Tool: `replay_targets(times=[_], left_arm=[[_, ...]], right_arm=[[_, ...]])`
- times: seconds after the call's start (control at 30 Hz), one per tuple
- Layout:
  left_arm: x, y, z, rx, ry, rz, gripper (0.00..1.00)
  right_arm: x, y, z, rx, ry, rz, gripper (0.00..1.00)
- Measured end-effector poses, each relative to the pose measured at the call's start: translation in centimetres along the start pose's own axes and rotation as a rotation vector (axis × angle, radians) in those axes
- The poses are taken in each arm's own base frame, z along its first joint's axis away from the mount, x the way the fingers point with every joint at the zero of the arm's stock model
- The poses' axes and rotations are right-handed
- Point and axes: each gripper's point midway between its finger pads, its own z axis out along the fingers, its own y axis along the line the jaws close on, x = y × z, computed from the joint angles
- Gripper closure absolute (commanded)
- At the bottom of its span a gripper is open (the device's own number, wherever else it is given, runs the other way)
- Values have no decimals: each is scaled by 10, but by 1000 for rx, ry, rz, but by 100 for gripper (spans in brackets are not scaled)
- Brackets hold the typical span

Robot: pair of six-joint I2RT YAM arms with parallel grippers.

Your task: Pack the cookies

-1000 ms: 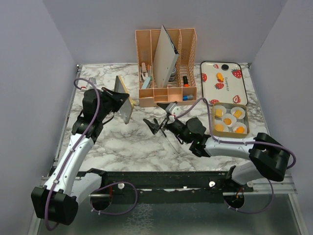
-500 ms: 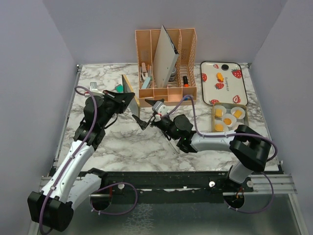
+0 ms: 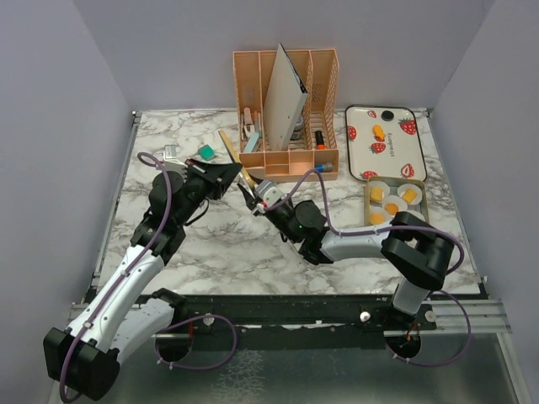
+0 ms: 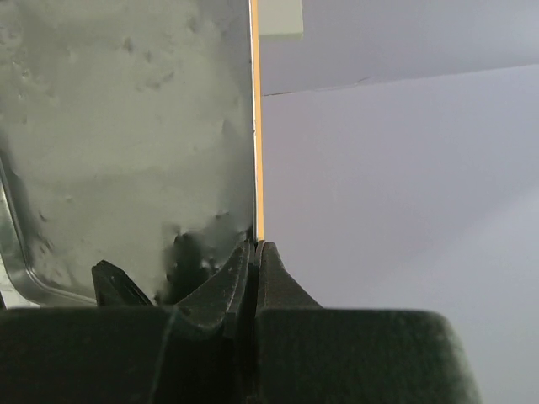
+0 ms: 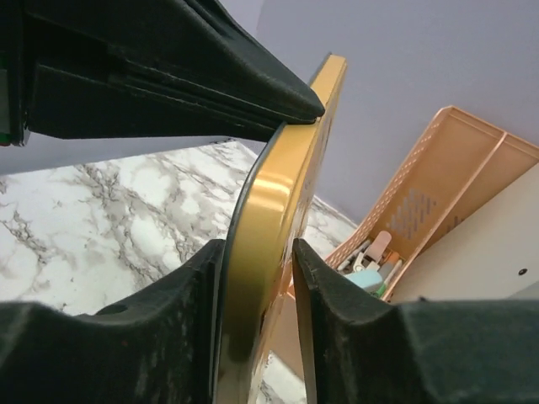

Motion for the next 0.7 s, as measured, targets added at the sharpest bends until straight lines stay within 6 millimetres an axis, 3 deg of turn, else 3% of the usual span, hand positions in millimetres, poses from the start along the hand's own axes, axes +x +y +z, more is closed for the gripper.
replay_targets(times=[0.03, 0.17, 0.23, 0.37, 0.53, 0.7], left_arm=[[0, -1, -1, 4, -1, -1, 99], [1, 0, -5, 9, 1, -4, 69], [2, 2, -8, 5, -1, 1, 55], [0, -3, -15, 19, -16, 14, 37], [-4, 0, -22, 3, -42, 34, 25], [-3, 13, -20, -50, -38, 41, 24]], right_arm=[[0, -1, -1, 2, 0, -15, 70], [-1, -4, -6, 14, 10, -88, 86], [-3, -14, -9, 39, 17, -141, 89], [-12, -18, -18, 38, 22, -238, 90], [-22, -26, -26, 47, 35, -364, 92], [-24, -35, -34, 85, 70, -505, 93]])
